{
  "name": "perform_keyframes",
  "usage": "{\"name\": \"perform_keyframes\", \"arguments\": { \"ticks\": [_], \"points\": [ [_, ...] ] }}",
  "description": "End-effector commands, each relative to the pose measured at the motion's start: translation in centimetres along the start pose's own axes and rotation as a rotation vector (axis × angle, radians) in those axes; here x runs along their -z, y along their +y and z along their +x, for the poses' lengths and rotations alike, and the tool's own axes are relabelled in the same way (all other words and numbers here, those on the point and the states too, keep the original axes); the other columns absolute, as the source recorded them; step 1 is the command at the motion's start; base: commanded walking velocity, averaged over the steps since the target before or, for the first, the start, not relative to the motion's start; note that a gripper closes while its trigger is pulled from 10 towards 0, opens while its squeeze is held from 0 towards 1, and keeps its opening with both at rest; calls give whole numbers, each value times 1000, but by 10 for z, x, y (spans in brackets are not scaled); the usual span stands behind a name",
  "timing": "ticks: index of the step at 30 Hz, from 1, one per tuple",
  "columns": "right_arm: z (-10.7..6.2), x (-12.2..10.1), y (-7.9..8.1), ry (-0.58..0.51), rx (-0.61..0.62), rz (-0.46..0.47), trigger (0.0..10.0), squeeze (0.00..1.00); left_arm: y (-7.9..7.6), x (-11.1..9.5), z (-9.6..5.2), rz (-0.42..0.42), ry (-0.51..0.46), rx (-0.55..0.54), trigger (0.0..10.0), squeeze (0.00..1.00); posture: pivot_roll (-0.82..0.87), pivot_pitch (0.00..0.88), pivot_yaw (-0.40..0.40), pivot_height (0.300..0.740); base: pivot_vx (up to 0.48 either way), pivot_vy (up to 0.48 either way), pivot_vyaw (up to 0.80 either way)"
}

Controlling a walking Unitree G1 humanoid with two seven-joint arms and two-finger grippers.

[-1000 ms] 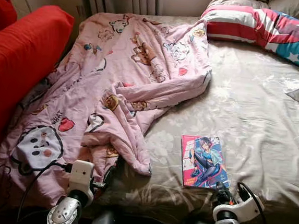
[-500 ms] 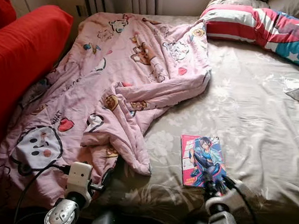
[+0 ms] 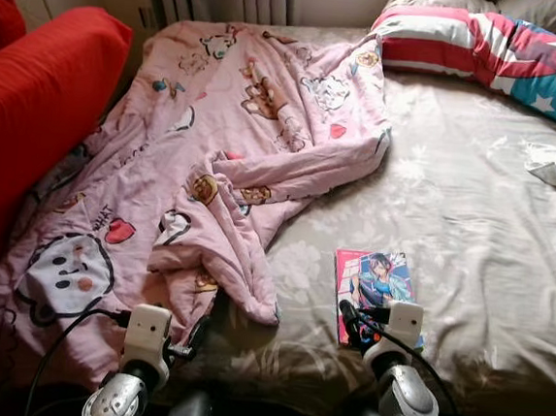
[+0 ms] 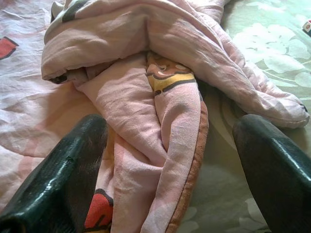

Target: Clean up the room

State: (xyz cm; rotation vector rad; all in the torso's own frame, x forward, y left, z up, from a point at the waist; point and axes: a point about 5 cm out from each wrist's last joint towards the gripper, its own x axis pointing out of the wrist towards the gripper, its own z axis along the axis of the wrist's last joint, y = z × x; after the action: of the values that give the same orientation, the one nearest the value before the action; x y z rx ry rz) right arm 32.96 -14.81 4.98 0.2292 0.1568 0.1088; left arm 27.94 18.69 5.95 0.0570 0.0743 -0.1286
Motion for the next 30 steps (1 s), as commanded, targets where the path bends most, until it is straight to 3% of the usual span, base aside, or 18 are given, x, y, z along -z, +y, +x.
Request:
{"name": "perform_keyframes", "arguments": {
  "ticks": [1,4,9,15,30],
  "points": [
    [-2,5,-3,8,37,63,10000,0,0,1,-1,13,7,-2,10000,0,90,254,46,587,0,0,0],
    [-4,5,-8,-5,74,111,10000,0,-2,1,0,8,6,1,10000,0,84,247,43,587,0,0,0],
    [-15,13,-17,-25,133,109,10000,0,-6,4,1,-25,10,-8,10000,0,66,235,40,587,0,0,0],
    [-32,28,-37,-20,247,250,10000,0,-8,3,6,-25,2,-7,10000,0,43,206,34,587,0,0,-133],
    [-29,32,-23,-2,198,221,10000,0,-7,1,8,-31,-15,-15,10000,0,46,199,25,587,0,0,-107]
  ]
}}
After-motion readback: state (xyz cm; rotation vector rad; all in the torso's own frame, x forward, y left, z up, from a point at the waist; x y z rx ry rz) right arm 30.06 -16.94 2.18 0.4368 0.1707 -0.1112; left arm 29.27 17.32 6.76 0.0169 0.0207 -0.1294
